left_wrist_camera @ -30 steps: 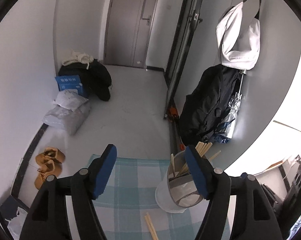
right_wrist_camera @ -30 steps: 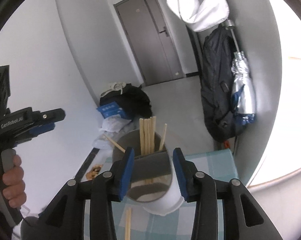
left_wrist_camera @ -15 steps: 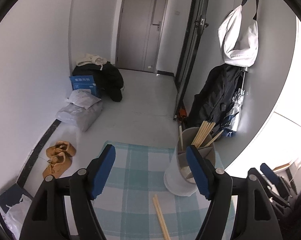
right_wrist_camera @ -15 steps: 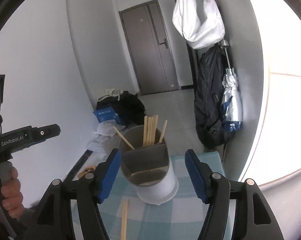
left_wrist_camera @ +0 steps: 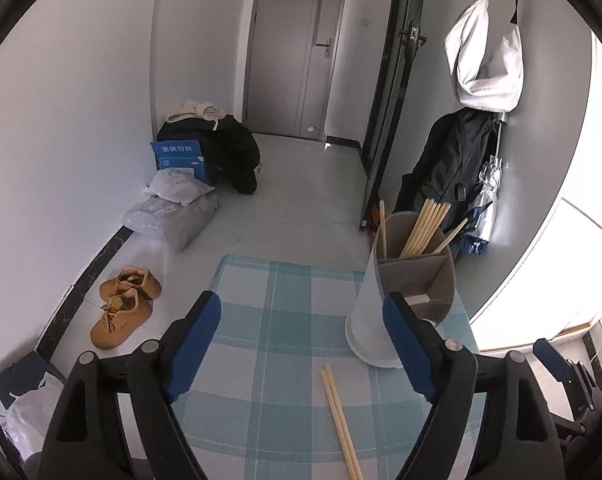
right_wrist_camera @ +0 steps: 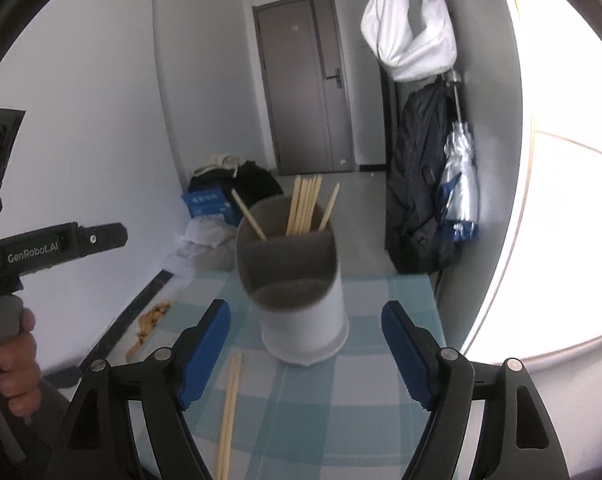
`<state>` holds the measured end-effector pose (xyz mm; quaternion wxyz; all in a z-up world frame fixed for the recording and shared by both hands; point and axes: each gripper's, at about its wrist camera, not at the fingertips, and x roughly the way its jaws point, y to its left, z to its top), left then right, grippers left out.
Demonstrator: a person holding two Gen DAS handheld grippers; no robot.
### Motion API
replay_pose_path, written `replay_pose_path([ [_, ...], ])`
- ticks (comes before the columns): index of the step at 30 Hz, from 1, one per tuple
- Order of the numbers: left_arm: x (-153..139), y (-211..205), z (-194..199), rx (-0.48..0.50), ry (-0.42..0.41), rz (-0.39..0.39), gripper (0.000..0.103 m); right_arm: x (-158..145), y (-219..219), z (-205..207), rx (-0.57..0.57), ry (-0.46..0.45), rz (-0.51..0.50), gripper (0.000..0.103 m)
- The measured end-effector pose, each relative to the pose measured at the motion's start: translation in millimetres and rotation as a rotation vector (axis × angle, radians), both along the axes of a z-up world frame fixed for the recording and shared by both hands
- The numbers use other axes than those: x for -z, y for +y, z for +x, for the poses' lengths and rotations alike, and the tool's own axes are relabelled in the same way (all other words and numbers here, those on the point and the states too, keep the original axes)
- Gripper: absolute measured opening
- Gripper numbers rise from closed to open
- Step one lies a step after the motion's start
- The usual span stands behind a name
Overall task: Organize utensils
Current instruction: 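Move both open grippers back down to the remaining chopsticks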
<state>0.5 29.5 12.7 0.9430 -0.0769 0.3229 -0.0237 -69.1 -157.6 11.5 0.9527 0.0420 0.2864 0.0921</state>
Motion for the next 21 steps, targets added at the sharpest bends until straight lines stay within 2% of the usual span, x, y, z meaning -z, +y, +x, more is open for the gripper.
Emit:
replay_pose_path([
  [2,11,2,-1,0.006,-0.018,-0.015,0.089,6,0,-1,-0.002,0.015,0.006,0.080],
  [7,41,6,1,-0.031,0.008,-0.013,0.089,25,-1,-3,0.005,0.050,-0.004,0.083],
  [13,56,7,3,-0.020,0.036,0.022,0.089,43,4,2,-0.004,0.121,-0.025,0.083],
  [18,66,18,14,-0.047,0.111,0.004,0.089,55,18,8,-0.037,0.167,-0.050,0.083],
  [21,68,27,17,-0.069,0.120,-0.001,0.089,64,27,15,-0.067,0.210,-0.049,0.083],
])
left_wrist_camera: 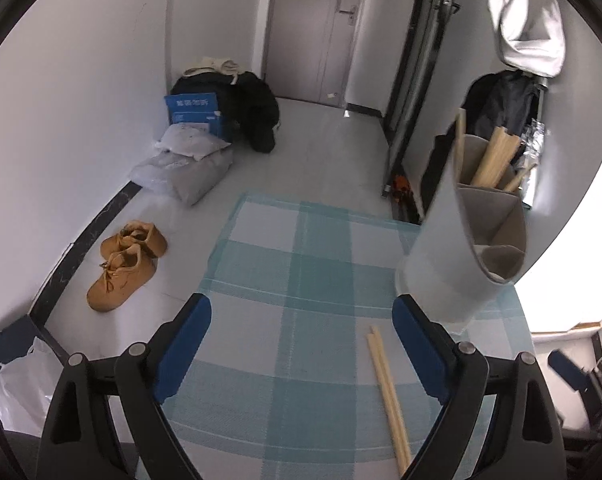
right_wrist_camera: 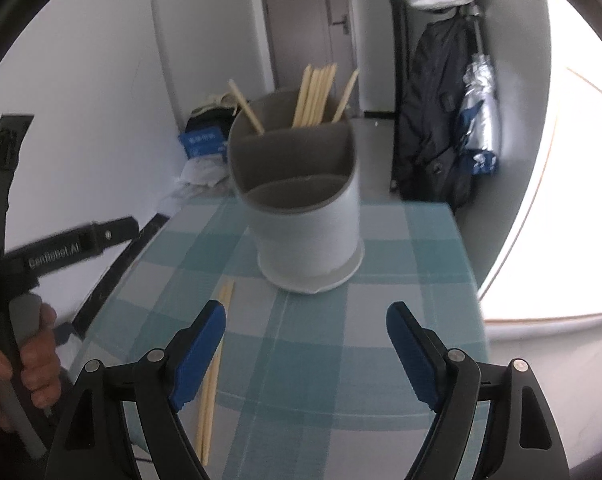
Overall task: Organize utensils
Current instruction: 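Move both open grippers back down to the remaining chopsticks, then close the right gripper on a chopstick while the left gripper approaches the last one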
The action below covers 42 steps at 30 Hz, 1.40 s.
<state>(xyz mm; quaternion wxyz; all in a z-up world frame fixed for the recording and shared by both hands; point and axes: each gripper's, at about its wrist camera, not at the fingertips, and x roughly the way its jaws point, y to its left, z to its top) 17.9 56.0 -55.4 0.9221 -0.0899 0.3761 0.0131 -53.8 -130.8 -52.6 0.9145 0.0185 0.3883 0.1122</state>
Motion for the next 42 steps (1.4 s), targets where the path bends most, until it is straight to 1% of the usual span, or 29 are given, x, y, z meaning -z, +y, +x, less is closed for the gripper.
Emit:
replay_pose_path([
  [3,-1,7,1,-0.026,-0.011,0.003,0.089,16,10,12,-0.046,0.085,0.029,0.083],
  [5,-2,13,1,-0.043,-0.011,0.006,0.089,26,18,17,-0.061,0.127,0.029,0.083],
  [8,1,24,3,-0.057,-0.003,-0.006,0.089,38,31,23,-0.090,0.174,0.003,0.082],
  [12,8,35,2,-0.068,0.014,-0.015,0.089,49,51,27,-0.140,0.198,-0.068,0.081],
  [15,12,41,4,-0.074,0.036,-0.030,0.089,60,59,29,-0.147,0.225,-0.094,0.076],
  [17,13,45,4,-0.081,0.042,-0.036,0.089,65,62,29,-0.148,0.241,-0.104,0.069],
  [19,15,48,3,-0.088,0.045,-0.040,0.089,68,66,29,-0.143,0.243,-0.151,0.066],
  [22,16,52,3,-0.088,0.051,-0.046,0.089,67,67,27,-0.141,0.241,-0.159,0.065],
  [27,16,54,4,-0.082,0.063,-0.077,0.089,64,78,24,-0.155,0.237,-0.178,0.061],
  [28,15,54,4,-0.081,0.063,-0.079,0.089,65,81,24,-0.167,0.236,-0.190,0.061],
  [29,15,53,5,-0.079,0.063,-0.078,0.089,67,87,25,-0.181,0.246,-0.222,0.057],
  [30,15,53,5,-0.077,0.064,-0.077,0.089,66,91,25,-0.190,0.235,-0.240,0.054],
  [33,16,52,5,-0.073,0.073,-0.075,0.089,66,99,27,-0.187,0.231,-0.274,0.054],
  [34,16,53,5,-0.074,0.077,-0.076,0.089,65,101,29,-0.186,0.232,-0.271,0.052],
  [35,17,53,6,-0.075,0.081,-0.081,0.089,65,103,30,-0.192,0.237,-0.264,0.045],
  [36,17,54,6,-0.075,0.085,-0.086,0.089,66,105,31,-0.200,0.241,-0.254,0.042],
  [37,17,54,7,-0.075,0.086,-0.087,0.089,66,107,30,-0.211,0.248,-0.244,0.034],
  [38,18,54,7,-0.075,0.086,-0.083,0.089,66,108,28,-0.226,0.256,-0.235,0.024],
  [40,18,54,8,-0.076,0.089,-0.078,0.089,65,111,24,-0.257,0.267,-0.230,0.018],
  [42,19,54,8,-0.073,0.098,-0.089,0.089,62,110,21,-0.299,0.289,-0.235,0.018],
])
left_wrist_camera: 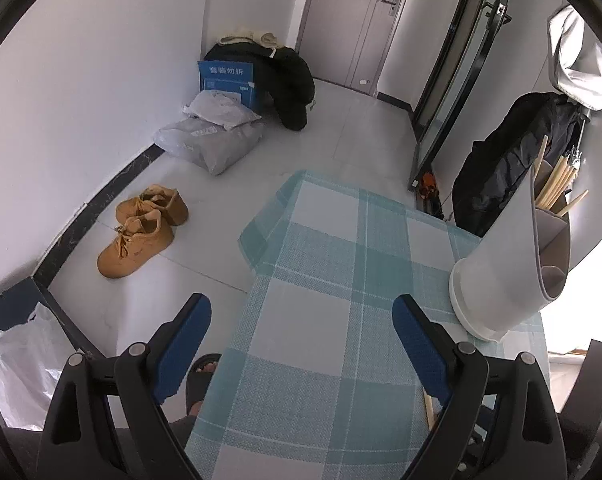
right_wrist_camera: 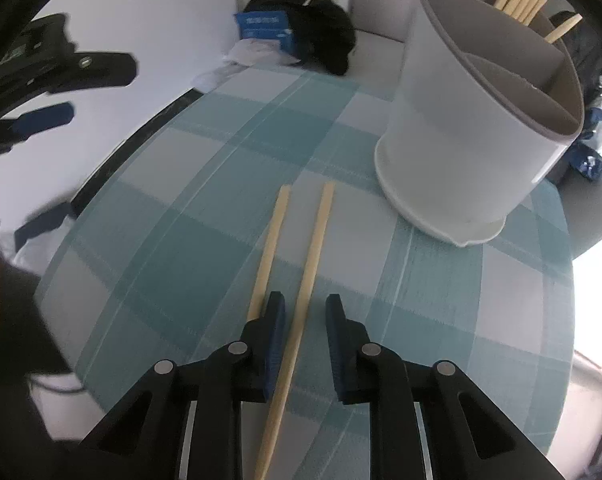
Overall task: Organize utensils
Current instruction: 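Close the right gripper on a chopstick while the left gripper approaches the last one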
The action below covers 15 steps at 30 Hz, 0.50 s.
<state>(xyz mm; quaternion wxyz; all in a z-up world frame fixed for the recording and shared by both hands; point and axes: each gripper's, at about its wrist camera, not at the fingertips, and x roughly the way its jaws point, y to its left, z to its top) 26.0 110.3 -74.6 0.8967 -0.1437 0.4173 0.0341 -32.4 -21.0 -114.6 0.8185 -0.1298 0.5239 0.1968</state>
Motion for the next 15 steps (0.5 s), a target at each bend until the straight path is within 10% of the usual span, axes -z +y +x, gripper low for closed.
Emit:
replay_pose_path([
  [3,2,0,1,0.006,0.013,-0.014,0.089,-3,-9,-7,-0.046,0.029,-0.047,0.005],
  [15,7,3,1,-0.015,0.057,-0.051,0.089,-4,-23,-12,-0.049,0.052,-0.045,0.010],
])
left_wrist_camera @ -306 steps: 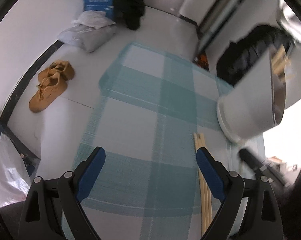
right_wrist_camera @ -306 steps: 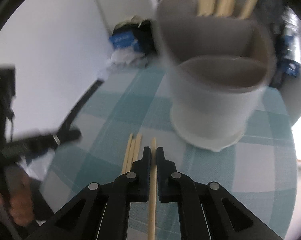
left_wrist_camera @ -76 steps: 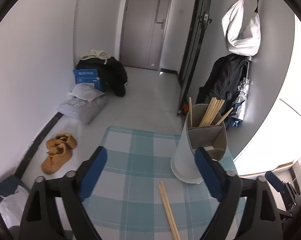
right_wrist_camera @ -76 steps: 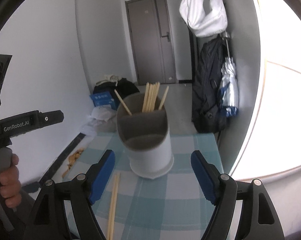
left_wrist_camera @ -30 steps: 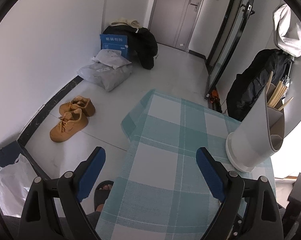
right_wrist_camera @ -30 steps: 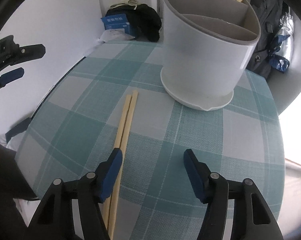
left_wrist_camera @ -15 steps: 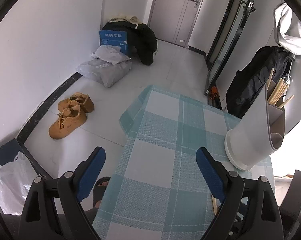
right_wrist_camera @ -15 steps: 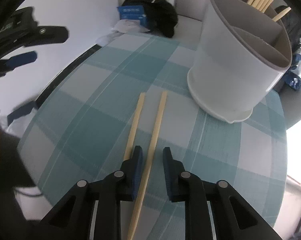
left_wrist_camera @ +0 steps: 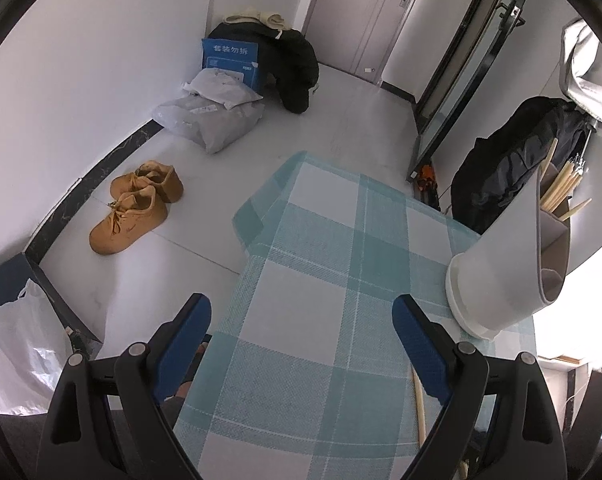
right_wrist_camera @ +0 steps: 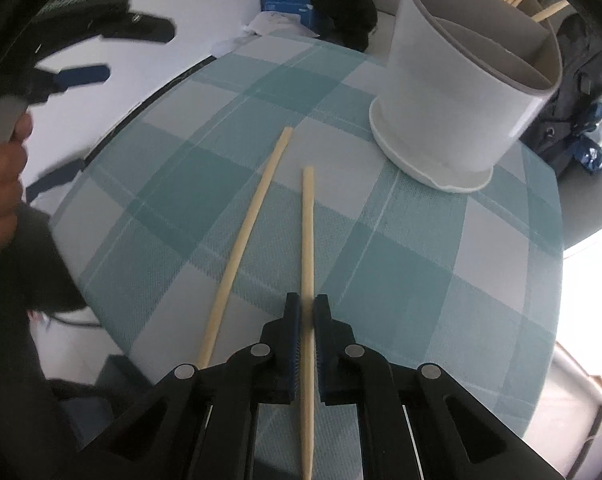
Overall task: Organize utensils
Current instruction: 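Close the right gripper on a chopstick while the left gripper approaches the last one, then lift the chopstick with the right gripper while the left gripper closes on the last chopstick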
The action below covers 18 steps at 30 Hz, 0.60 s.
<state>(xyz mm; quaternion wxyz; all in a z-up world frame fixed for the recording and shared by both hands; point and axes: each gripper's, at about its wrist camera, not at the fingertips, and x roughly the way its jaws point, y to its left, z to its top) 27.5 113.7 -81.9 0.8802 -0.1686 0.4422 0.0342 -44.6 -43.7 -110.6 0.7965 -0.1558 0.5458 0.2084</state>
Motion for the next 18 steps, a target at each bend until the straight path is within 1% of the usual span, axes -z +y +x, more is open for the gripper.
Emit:
replay_pose_path([
  [1,0,0,0,-0.001,0.003,0.005,0.089,2,2,11,-0.015,-0.011,0.004,0.015],
  [3,1,0,0,-0.006,0.008,0.012,0.089,6,2,21,-0.035,-0.028,0.012,0.018],
  [5,2,1,1,-0.009,0.010,0.011,0.089,8,6,31,-0.031,-0.027,0.015,0.024],
  [7,2,1,3,-0.008,0.016,0.010,0.089,10,9,43,-0.026,-0.030,0.025,0.026],
  [12,4,-2,4,0.007,0.020,0.026,0.089,13,18,67,-0.033,-0.025,0.053,0.027],
  [16,5,-3,5,0.020,0.026,0.036,0.089,16,29,75,-0.063,-0.036,0.056,0.027],
  [18,5,-3,5,0.020,0.029,0.040,0.089,17,31,79,-0.060,-0.028,0.070,0.025],
])
